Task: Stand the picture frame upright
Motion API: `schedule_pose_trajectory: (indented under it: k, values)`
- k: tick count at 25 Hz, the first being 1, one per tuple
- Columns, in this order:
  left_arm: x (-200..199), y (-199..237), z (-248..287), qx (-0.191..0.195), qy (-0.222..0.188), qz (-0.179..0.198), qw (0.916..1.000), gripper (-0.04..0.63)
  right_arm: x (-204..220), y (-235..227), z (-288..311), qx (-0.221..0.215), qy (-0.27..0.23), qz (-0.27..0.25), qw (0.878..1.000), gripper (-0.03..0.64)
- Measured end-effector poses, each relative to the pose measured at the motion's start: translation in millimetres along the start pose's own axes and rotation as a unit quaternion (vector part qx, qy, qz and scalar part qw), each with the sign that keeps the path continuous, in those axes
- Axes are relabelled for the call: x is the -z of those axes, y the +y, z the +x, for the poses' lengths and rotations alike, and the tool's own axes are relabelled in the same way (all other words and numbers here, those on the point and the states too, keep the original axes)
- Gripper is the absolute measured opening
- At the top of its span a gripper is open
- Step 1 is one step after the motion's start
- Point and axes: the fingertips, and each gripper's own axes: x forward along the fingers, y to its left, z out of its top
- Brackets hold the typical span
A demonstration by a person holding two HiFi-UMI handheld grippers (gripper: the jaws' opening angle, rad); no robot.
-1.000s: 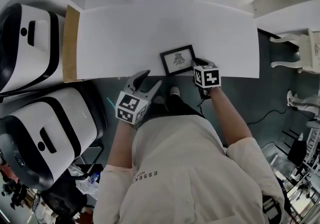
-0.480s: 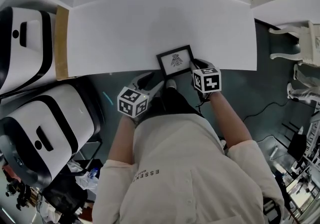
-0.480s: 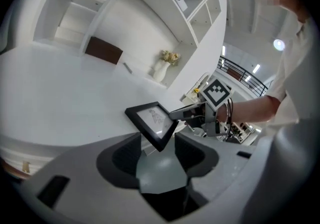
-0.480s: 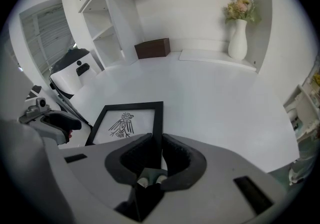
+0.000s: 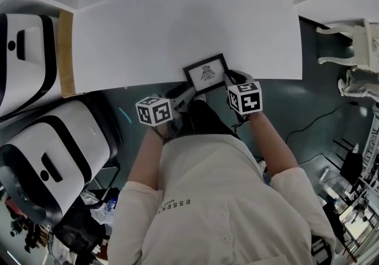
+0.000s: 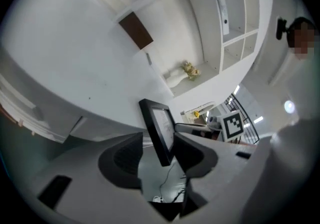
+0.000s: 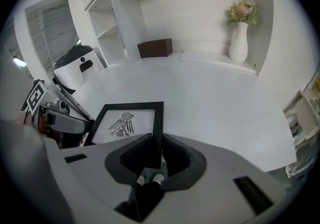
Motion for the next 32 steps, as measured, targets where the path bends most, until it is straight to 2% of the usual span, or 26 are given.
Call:
schedule_pose_trajectory:
  k: [3,7,11,14,17,26,29,32]
  values:
    - [5,6,6,0.012,0.007,-0.049,0.9987,0.192,3,-1,-2,-0.002,0.000,-0.004,1.000,0.077]
    - [8,1,20,0.042,0.014,-0.095,0.9945,0.192,6,-2,-3,-0.003,-0.001,-0.007,1.000,0.077]
    - [3,0,30,0.070,-0.008,-0.150,0.9862,0.185,7,-2,-3,-0.011,0.001,-0.015,1.000,0.077]
    - [0,2,32,0.073,-0.020,-0.183,0.9803,0.129,8,-2,-4,-0.019,0.003,-0.030,0.999,0.077]
    - [1,-2,31,0.075,-0.017,-0.185,0.9797,0.081,10,-1,-5,-0.025,0.004,-0.033,0.999,0.077]
    - [4,-11,27,0.089,-0.009,-0.186,0.9784,0.074,11,-2,-4,-0.064,-0.007,-0.029,0.997,0.084]
    - [4,-16,22,0.096,-0.005,-0.168,0.9812,0.074,10,-2,-8,-0.094,-0.023,-0.010,0.995,0.141]
    - [3,-23,18,0.101,0.005,-0.146,0.9841,0.072,2,1,-17,-0.144,-0.050,0.021,0.988,0.194]
